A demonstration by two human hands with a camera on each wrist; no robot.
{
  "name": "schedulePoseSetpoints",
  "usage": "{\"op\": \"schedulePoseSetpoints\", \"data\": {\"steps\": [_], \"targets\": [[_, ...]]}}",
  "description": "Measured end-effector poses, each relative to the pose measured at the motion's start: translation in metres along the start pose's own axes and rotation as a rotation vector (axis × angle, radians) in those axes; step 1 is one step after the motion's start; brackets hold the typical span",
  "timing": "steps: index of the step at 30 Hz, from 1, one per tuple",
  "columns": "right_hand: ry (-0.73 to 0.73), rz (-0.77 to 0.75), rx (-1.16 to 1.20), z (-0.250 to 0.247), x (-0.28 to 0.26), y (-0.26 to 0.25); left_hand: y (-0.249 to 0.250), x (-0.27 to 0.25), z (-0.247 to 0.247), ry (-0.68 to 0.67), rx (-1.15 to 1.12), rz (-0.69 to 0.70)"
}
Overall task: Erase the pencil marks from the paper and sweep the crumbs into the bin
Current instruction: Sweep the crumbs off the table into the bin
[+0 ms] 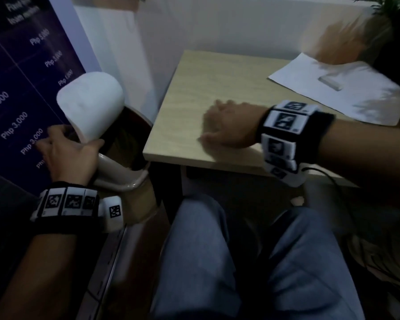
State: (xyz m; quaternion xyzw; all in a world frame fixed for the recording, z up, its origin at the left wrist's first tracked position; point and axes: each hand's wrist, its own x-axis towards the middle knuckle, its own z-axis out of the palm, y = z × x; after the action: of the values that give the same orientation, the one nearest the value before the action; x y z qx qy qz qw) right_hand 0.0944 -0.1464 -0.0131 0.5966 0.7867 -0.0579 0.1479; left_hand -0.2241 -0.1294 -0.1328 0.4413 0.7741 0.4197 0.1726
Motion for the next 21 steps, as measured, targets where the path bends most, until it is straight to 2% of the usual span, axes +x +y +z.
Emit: {"op": "schedulePoseSetpoints", "data": {"steps": [3,6,13,21], "targets": [[-0.056,0.194,-0.027,0.009,0.000,0.045,-0.017,0.014,0.019,-0.038,-0.004,-0.020],[-0.208,0.300,0.056,0.011,0.002,0.067,-0.036,0.028,0.042,-0.103,-0.020,-0.041],[-0.326,0.301,0.167,0.016,0.007,0.071,-0.089,0.045,0.095,-0.246,-0.006,-0.074],[-0.342,0.255,0.168,0.021,0.011,0.072,-0.158,0.031,0.132,-0.390,0.168,-0.051]]}}
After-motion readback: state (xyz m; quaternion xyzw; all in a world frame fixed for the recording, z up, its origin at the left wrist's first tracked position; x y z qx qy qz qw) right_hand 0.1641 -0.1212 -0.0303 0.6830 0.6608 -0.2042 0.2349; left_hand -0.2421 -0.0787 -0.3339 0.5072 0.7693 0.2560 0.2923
